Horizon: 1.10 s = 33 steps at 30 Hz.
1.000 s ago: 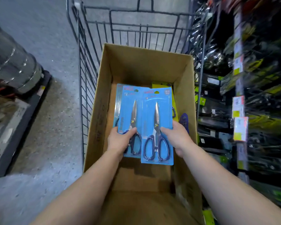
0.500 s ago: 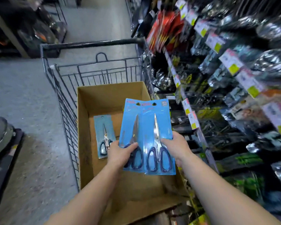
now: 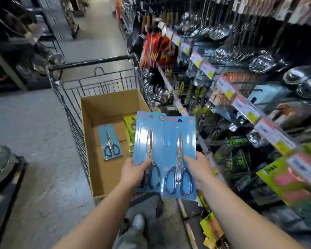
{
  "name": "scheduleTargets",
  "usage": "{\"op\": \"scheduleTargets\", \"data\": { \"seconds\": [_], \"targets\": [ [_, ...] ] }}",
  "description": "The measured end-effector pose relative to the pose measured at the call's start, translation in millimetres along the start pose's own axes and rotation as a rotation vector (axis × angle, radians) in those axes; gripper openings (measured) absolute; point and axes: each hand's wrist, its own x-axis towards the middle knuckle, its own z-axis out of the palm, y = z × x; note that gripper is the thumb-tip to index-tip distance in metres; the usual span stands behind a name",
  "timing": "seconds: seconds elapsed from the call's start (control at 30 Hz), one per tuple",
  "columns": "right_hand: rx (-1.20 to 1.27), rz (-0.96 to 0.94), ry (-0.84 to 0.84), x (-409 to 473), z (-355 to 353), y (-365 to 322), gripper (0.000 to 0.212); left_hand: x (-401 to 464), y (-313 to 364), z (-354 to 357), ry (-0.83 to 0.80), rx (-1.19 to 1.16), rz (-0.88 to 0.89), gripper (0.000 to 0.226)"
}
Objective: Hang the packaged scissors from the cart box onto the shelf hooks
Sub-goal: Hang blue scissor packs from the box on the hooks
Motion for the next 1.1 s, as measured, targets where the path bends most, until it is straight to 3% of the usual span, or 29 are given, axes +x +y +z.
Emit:
{"op": "scheduleTargets", "data": {
  "seconds": [0.13, 0.3, 0.5, 0.6, 0.77, 1.0, 1.1],
  "targets": [
    [0.047, -0.007, 0.045, -28.7, -17.4, 12.9, 0.014, -37.7, -5.5, 0.4, -0.063, -0.021, 0.007, 0.028],
    [0.099, -0.012, 0.108, -50.8, -24.6, 35.3, 0.015, -60.9, -14.8, -5.1, -0.108, 0.021, 0.015, 0.043],
    [0.093, -0.016, 0.207, -80.7, -26.4, 76.6, 0.024, -78.5, -34.6, -17.7, -0.245, 0.066, 0.063, 0.038],
    [0.111, 0.028, 0.278, -116.6, -19.2, 96.6, 0.019, -86.1, -49.7, -31.3, -0.314, 0.1, 0.074, 0.038],
    [0.203, 0.068, 0.461, -190.2, -12.8, 124.9, 0.012, -109.5, -72.2, -38.1, -0.463, 0.142, 0.079, 0.039],
    [0.337, 0.111, 0.73, -286.8, -39.4, 182.8, 0.008, -183.9, -102.0, -14.4, -0.695, 0.296, 0.152, 0.011],
    [0.379, 0.121, 0.826, -327.6, -57.5, 205.8, 0.007, -218.7, -112.4, 1.2, -0.798, 0.342, 0.176, 0.016]
  ]
}}
